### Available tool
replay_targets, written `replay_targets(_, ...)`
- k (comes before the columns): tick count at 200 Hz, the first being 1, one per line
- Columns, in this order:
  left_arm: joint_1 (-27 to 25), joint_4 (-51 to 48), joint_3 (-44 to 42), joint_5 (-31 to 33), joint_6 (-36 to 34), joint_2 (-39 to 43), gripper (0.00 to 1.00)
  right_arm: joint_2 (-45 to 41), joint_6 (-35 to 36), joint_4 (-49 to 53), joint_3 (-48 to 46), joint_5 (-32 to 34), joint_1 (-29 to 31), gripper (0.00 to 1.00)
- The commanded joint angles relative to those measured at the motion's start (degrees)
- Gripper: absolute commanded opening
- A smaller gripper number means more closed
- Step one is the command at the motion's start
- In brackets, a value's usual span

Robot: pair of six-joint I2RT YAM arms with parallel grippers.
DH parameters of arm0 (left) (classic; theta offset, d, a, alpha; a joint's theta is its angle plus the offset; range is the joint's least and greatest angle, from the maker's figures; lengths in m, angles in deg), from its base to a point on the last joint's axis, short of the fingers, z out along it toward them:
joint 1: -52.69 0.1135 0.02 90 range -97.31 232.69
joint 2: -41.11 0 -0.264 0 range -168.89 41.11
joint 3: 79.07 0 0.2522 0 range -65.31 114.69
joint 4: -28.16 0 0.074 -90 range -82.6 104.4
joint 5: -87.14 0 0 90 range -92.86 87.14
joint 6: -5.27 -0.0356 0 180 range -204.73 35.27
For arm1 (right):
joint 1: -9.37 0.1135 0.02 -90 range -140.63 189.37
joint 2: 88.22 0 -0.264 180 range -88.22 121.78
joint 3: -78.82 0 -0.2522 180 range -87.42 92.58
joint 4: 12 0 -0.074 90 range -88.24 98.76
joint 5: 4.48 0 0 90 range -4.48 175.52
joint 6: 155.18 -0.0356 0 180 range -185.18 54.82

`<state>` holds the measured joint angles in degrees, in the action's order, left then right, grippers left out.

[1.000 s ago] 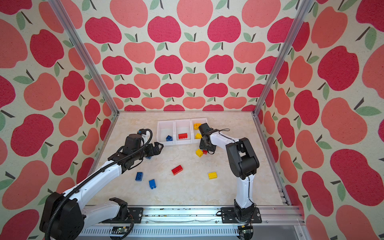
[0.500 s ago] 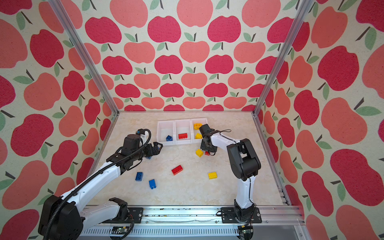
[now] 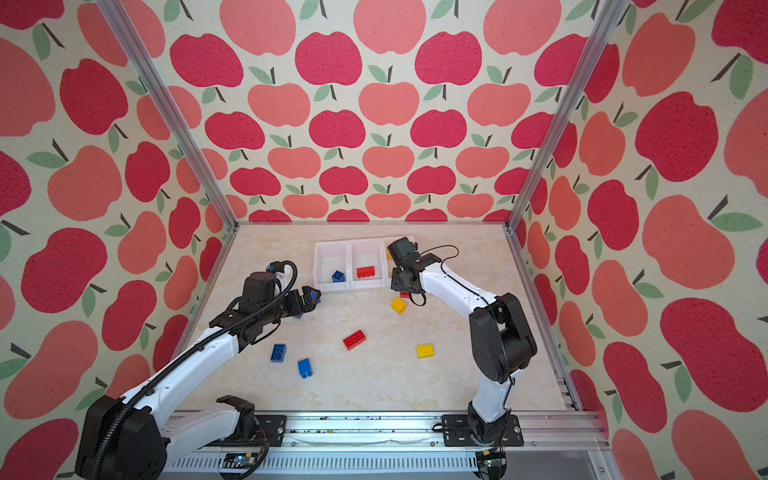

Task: Sort the legos into containers by color
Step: 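Drop the red brick in the middle compartment with right gripper while left advances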

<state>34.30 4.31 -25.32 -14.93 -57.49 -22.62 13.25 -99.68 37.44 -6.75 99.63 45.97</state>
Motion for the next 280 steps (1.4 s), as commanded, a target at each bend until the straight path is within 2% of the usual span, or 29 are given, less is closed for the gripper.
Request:
replay_targets(1,0.29,-0.69,-0.77,-0.44,0.70,1.15,0.99,1.86,3.78,1.68,5.53,0.31,1.48,0.30)
replay_targets(81,1.08,-2.48,-0.61,-0.17,0.26,2.73,0.99,15.03,9.66,-0.40,22.19,-1.26,3.48,0.31)
replay_targets(138,1.67,-2.39,-0.55,-0.44,0.04,1.85,0.99,25.19,12.10,1.28,35.15,0.26,3.65,0.31)
replay_targets(217,2.39,-4.06,-0.13,-0.19,-0.51,1.89,0.99,35.50,15.50,2.34,47.62,3.72,3.40,0.32)
replay_targets(239,2.48,-4.33,-0.41,0.12,-0.45,2.19,0.99,37.53,16.10,3.84,50.90,3.74,3.22,0.38)
replay_targets(261,2.64,-4.59,-0.53,0.51,-0.35,2.20,0.99,38.10,16.22,4.40,52.18,3.73,3.22,0.51)
replay_targets(280,2.70,-5.30,-0.37,1.30,-0.22,1.86,0.99,37.80,16.22,4.49,52.05,3.65,3.22,0.58)
